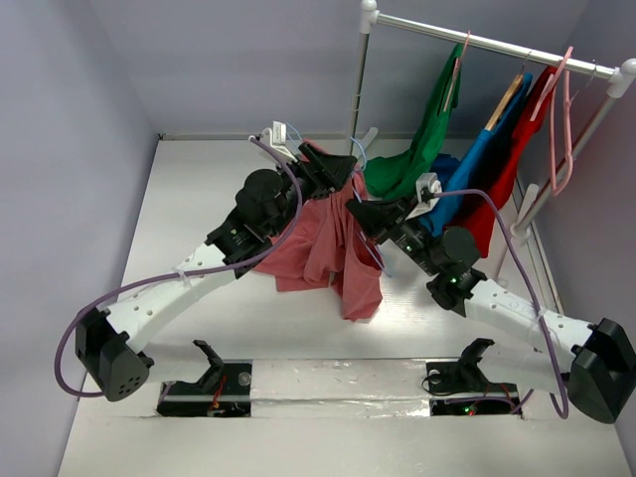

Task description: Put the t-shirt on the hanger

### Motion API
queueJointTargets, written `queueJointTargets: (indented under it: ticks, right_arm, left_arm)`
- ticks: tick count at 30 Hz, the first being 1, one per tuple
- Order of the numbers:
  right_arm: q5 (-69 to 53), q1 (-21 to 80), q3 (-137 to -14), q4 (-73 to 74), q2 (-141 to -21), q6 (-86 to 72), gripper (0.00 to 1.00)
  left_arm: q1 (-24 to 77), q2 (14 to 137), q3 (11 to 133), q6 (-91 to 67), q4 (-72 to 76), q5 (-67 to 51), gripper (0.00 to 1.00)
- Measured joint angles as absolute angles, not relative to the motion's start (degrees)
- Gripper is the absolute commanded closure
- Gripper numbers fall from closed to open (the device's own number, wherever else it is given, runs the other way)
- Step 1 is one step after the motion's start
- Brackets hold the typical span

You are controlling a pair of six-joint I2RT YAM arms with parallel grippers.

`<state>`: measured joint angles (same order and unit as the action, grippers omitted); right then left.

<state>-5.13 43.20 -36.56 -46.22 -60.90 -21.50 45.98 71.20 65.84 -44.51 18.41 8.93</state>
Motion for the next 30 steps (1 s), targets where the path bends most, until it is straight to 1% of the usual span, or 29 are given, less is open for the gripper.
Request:
queueJointTargets:
  ticks: [1,2,4,5,7,8,10,17,18,19,21,22,24,26,28,29,30]
  right_arm:
    - [-5.10,43.20,-36.73,-46.00,-61.17,-21.39,1.00]
    - [-5.10,43.20,-36.97,-45.63,-61.39,-21.37,1.00]
    - [-5.10,43.20,-37.26,-45.39,-61.80,-21.37,1.00]
    - [-5.10,43.20,-37.36,-45.34,-62.00,-21.37,1.00]
    - [-5.13,43.20,-37.60,-45.41,-62.39,-21.39,1.00]
    - [-5.13,43.20,-37.76,-45.34,-62.46,-21.39,1.00]
    - [-5.15,43.20,-37.91,-44.86,-62.50,-21.41,1.00]
    - [-6.37,43.20,-38.28,-42.19,-62.70,-21.91,1.00]
    - [-6.90,43.20,-38.57,-41.56,-62.65,-21.91,0.95]
    - [-7.57,43.22,-39.07,-40.38,-62.57,-21.87,0.80]
    - [-8.86,43.31,-40.56,-37.12,-61.98,-21.74,0.64]
    - [-9.28,43.31,-41.15,-35.40,-61.34,-21.56,0.51]
    - [-9.69,43.31,-41.65,-32.36,-59.46,-20.95,0.43]
    - [-9.89,43.31,-41.65,-28.84,-56.80,-20.38,0.41]
    - [-9.80,43.31,-41.63,-25.93,-54.22,-20.10,0.42]
    - [-9.45,43.31,-41.52,-24.64,-52.99,-19.94,0.53]
    - [-9.06,43.31,-41.30,-23.83,-51.94,-19.53,0.66]
  left_arm:
    - [45.95,71.20,65.43,-44.60,18.83,8.86,0.56]
    - [45.89,71.20,65.10,-44.84,19.25,8.86,0.63]
    - [45.80,71.20,64.58,-45.39,20.29,8.67,0.70]
    - [45.76,71.20,64.27,-45.76,20.97,8.67,0.76]
    - [45.52,71.20,63.75,-46.33,22.00,8.82,0.84]
    - [45.39,71.18,63.26,-46.54,22.59,8.99,0.91]
    - [45.23,71.18,62.48,-47.16,23.81,9.08,1.00]
    - [45.23,69.43,59.92,-47.70,24.67,9.61,1.00]
    - [45.19,68.77,59.44,-47.70,24.62,9.69,1.00]
    - [45.10,67.99,58.81,-47.68,24.62,9.65,1.00]
    - [44.75,66.15,57.67,-47.59,24.36,9.39,1.00]
    - [44.49,64.97,57.04,-47.22,24.05,9.04,1.00]
    - [43.88,62.72,56.10,-47.00,23.27,8.51,1.00]
    - [42.89,60.58,55.55,-46.94,22.59,7.84,1.00]
    - [41.63,58.74,55.40,-46.94,22.26,7.20,1.00]
    - [40.99,57.93,55.40,-46.96,22.04,6.85,1.00]
    - [40.49,57.23,55.40,-46.96,21.85,6.42,1.00]
